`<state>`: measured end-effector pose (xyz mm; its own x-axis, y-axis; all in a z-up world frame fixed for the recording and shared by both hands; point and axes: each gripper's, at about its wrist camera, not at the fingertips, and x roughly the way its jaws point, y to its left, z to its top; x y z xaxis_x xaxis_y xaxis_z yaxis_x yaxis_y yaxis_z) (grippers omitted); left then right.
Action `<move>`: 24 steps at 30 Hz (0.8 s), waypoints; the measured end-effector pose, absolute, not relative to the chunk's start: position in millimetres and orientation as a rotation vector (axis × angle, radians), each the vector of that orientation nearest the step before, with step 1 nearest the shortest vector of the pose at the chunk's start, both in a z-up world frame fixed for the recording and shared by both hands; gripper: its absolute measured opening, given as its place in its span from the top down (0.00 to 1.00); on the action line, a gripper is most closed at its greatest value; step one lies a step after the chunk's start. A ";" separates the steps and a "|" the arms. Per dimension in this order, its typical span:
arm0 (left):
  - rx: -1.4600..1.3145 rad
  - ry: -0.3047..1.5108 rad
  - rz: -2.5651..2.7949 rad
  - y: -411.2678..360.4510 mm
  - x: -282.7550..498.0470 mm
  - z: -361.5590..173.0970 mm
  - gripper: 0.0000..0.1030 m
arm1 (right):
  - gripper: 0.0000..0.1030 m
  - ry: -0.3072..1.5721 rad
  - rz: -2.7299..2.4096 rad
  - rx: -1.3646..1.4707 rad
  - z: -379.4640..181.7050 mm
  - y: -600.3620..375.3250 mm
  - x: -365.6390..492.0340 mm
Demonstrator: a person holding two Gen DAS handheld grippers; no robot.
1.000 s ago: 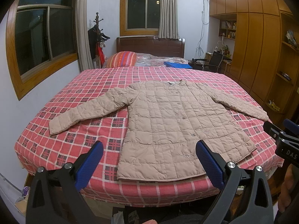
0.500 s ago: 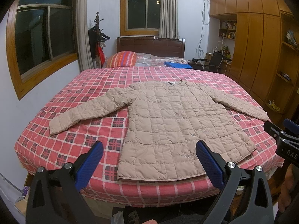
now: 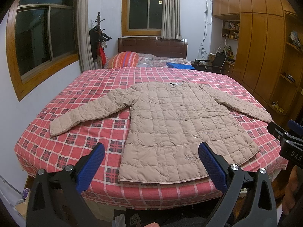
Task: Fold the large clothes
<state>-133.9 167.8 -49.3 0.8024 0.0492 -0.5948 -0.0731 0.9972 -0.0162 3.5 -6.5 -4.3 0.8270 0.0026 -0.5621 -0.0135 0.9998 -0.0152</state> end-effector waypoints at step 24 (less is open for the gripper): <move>-0.138 0.672 -0.146 186.5 -47.2 -86.7 0.04 | 0.02 0.619 -0.041 0.007 -37.0 -65.8 86.9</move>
